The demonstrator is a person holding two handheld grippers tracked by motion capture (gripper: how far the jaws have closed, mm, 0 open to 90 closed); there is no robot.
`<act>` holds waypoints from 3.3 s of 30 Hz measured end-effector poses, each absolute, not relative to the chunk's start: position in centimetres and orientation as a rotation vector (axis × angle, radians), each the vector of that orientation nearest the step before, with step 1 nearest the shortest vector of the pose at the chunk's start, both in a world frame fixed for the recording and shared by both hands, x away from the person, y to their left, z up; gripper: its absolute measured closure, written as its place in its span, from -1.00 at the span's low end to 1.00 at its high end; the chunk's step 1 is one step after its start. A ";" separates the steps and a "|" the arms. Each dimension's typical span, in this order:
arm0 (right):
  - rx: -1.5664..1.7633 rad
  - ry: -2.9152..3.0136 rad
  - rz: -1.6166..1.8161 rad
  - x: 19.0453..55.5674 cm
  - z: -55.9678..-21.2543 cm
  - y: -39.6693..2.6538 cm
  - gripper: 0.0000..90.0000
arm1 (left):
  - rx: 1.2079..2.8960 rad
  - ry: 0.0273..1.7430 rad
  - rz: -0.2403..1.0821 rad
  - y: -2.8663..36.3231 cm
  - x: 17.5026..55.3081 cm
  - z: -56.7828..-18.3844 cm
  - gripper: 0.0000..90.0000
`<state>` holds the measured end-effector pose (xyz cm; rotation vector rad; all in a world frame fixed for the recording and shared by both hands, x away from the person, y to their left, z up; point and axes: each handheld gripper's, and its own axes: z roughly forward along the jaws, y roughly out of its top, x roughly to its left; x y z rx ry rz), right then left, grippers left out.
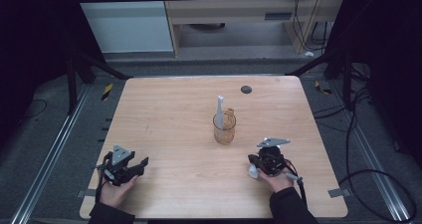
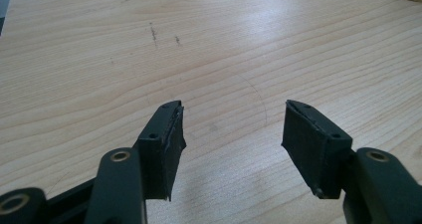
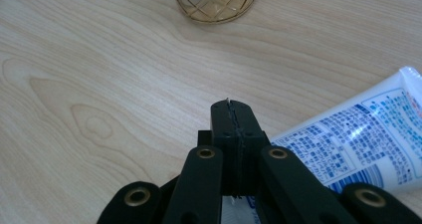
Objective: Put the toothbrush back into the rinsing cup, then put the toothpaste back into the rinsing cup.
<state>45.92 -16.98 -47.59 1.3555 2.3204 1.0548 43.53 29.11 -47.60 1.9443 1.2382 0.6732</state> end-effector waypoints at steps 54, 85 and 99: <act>1.351 2.235 0.967 44.0 -44.6 -21.1 0.44 | 1.951 1.235 0.664 29.0 43.6 -47.7 -0.10; 1.356 2.364 0.702 49.7 -45.4 -19.1 -0.14 | 1.965 1.247 0.660 29.0 43.9 -47.8 -0.12; 1.356 2.381 0.690 49.0 -45.7 -19.6 -0.12 | 1.972 1.243 0.659 29.0 43.9 -47.9 -0.12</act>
